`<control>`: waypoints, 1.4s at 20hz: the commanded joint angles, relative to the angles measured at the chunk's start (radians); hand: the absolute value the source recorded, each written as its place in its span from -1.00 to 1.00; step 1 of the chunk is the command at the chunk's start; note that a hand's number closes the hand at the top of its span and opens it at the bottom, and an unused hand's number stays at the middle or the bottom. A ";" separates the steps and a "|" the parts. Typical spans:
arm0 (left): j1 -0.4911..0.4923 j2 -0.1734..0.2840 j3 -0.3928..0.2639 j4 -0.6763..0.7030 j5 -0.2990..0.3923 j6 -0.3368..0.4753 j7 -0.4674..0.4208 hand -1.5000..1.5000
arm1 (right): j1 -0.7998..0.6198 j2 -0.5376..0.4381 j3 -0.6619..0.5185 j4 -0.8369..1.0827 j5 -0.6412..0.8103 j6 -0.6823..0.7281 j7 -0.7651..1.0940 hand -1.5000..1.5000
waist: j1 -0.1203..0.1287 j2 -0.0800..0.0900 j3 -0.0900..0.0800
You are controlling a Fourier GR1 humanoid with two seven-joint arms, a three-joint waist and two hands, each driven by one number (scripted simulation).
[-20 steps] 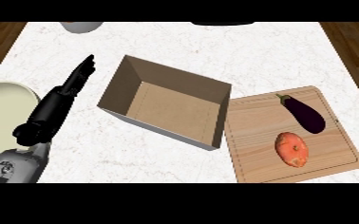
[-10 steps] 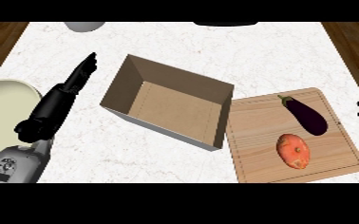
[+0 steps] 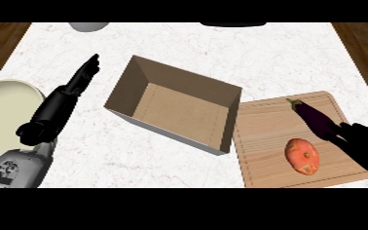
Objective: Pick the squash from the cutting board and place it in the cardboard box
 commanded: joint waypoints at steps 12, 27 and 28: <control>-0.025 -0.074 0.082 0.004 -0.064 -0.065 0.034 0.00 | -0.086 0.235 0.198 0.009 0.304 0.103 0.178 -1.00 | -0.001 -0.001 0.001; 0.055 -0.132 0.117 -0.092 -0.136 -0.132 0.064 0.00 | -0.135 0.378 0.252 0.259 0.563 -0.006 0.077 -1.00 | 0.003 -0.001 0.001; -0.033 -0.153 0.139 -0.004 -0.147 -0.130 0.060 0.00 | -0.103 0.375 0.238 0.177 0.551 0.047 0.082 -1.00 | -0.003 -0.001 0.001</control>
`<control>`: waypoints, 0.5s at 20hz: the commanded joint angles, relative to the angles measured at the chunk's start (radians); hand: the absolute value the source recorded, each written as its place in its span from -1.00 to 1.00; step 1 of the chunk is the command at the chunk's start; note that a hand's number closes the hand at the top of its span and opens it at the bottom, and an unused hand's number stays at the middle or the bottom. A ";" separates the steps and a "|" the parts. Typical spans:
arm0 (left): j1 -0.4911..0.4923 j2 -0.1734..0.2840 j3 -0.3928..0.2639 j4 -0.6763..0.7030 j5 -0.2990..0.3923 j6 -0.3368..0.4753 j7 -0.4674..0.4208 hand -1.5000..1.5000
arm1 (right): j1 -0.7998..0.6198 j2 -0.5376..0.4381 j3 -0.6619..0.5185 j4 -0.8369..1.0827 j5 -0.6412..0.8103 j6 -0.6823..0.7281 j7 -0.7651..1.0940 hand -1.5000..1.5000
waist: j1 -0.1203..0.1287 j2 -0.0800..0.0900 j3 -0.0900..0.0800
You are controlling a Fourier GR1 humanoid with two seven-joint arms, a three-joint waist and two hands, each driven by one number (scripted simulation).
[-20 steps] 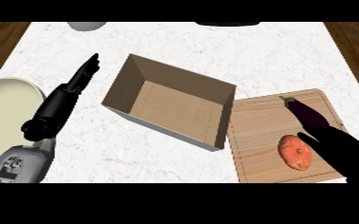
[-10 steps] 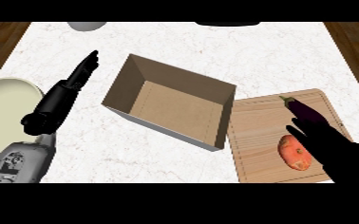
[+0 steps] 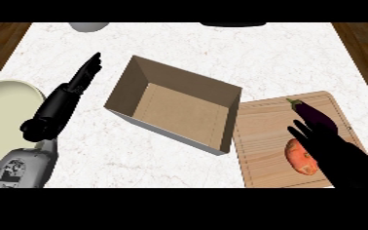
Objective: Pick the squash from the cutting board and place it in the cardboard box
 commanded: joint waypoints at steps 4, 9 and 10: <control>0.002 -0.061 -0.012 -0.042 -0.056 0.005 0.038 0.00 | -0.062 0.047 -0.017 0.150 0.035 -0.035 -0.105 -1.00 | 0.002 0.000 0.000; -0.053 -0.080 0.030 0.088 -0.065 -0.022 -0.038 0.00 | -0.015 0.057 -0.029 0.206 0.078 -0.087 -0.164 -1.00 | -0.004 0.001 0.000; 0.011 -0.010 0.076 -0.002 -0.027 -0.092 -0.026 0.00 | -0.086 0.122 0.013 0.156 0.096 0.014 -0.065 -1.00 | 0.002 0.000 0.000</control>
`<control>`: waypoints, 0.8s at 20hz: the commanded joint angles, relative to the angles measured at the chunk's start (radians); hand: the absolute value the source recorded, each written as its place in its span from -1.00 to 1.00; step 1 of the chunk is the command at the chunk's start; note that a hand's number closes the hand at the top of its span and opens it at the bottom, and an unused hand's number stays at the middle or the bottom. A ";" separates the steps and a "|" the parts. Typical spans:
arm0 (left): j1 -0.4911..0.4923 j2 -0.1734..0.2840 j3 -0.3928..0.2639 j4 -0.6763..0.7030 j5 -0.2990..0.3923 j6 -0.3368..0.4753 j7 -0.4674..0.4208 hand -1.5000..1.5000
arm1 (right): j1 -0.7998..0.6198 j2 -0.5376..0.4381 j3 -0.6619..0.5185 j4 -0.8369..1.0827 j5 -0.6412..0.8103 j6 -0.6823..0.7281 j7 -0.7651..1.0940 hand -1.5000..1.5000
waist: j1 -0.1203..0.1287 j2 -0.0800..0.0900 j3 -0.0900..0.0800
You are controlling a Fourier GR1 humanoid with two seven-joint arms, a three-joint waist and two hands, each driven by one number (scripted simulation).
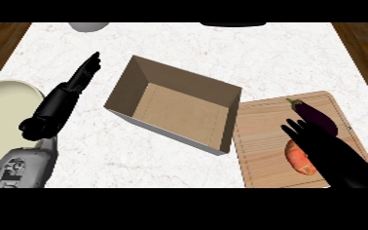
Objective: Pick the squash from the cutting board and place it in the cardboard box
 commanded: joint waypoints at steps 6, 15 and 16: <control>-0.003 -0.031 0.033 -0.067 -0.020 -0.022 0.073 0.00 | 0.005 0.023 -0.054 0.047 0.079 -0.019 -0.029 -1.00 | -0.001 -0.001 0.000; -0.009 -0.047 0.053 -0.028 -0.052 -0.043 0.027 0.00 | -0.042 0.054 -0.039 0.194 0.131 -0.086 -0.128 1.00 | 0.000 0.000 0.000; 0.005 -0.076 0.025 0.002 -0.080 -0.018 -0.004 0.00 | -0.052 0.038 -0.042 0.241 0.123 -0.135 -0.189 1.00 | 0.000 0.000 0.000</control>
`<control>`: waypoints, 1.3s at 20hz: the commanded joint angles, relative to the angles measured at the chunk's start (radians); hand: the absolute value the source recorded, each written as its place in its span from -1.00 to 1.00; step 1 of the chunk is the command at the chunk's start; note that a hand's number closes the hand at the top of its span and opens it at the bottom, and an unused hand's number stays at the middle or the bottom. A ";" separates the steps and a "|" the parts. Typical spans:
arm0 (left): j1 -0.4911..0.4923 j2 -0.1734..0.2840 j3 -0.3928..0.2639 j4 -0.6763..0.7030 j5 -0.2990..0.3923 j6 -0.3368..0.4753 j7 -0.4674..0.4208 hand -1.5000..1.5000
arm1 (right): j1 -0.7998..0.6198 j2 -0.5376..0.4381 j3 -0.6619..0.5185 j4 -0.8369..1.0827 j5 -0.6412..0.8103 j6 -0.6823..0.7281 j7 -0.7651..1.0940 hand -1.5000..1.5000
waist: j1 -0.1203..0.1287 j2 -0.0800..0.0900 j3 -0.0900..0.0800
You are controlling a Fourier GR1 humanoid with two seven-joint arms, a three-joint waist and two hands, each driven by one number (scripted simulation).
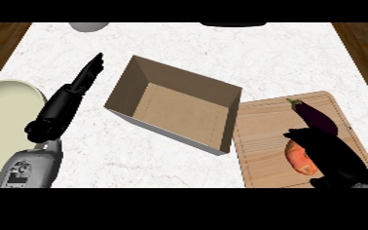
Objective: Pick the squash from the cutting board and place it in the cardboard box
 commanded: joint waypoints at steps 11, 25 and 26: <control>-0.059 -0.013 0.028 0.034 -0.016 -0.018 0.030 0.00 | -0.047 0.064 0.046 0.050 0.102 -0.274 -0.148 1.00 | -0.003 0.000 0.000; -0.076 -0.049 -0.032 0.043 -0.026 -0.035 0.013 0.00 | -0.307 0.450 0.869 -0.068 0.150 -0.179 0.139 1.00 | 0.078 0.000 -0.002; -0.073 -0.057 -0.030 0.034 -0.040 -0.011 0.010 0.00 | -0.324 0.451 0.910 -0.072 0.145 -0.186 0.210 1.00 | 0.071 -0.002 -0.002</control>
